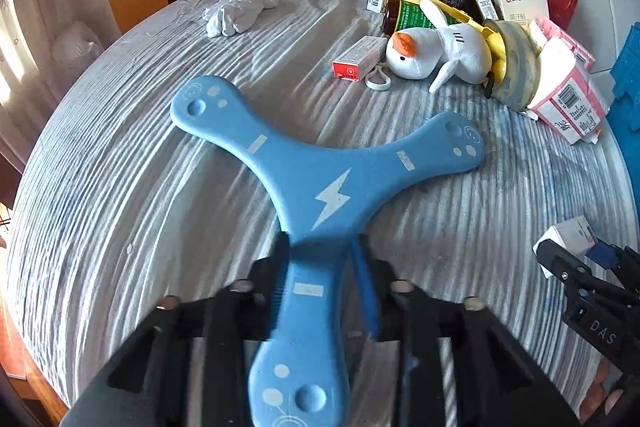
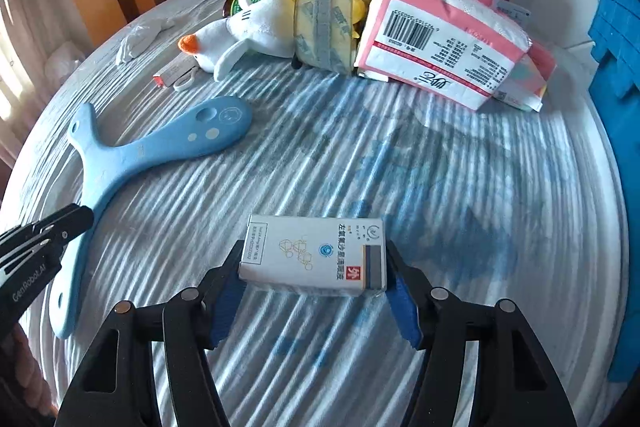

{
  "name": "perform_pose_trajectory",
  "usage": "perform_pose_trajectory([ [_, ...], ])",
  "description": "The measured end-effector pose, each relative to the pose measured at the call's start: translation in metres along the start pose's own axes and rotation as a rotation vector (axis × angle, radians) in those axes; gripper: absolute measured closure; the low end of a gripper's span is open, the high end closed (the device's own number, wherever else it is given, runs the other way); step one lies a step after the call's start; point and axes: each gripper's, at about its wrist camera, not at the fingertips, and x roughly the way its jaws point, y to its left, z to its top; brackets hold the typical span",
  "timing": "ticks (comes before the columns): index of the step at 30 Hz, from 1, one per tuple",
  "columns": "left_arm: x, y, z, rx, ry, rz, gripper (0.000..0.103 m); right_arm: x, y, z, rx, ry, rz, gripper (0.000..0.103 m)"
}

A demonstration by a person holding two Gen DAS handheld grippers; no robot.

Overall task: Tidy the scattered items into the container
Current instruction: 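Lift the boomerang with the left tool while the right tool lifts the medicine box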

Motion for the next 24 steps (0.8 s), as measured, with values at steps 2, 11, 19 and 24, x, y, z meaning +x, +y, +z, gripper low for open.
perform_pose_trajectory([
  [2,-0.001,0.007,0.001,-0.011,-0.024,0.006,0.017,0.001,-0.002,-0.002,0.012,0.006,-0.008,0.038],
  [11,0.015,0.003,-0.006,0.053,-0.031,-0.022,0.018,-0.006,-0.002,-0.008,0.046,-0.015,-0.035,0.022],
  [19,0.009,-0.006,-0.002,0.097,-0.071,-0.047,0.053,0.003,0.006,-0.013,0.045,-0.022,-0.083,0.041],
  [24,-0.021,-0.005,0.001,0.092,-0.146,-0.036,0.054,-0.017,0.013,-0.002,0.045,-0.08,-0.072,0.041],
])
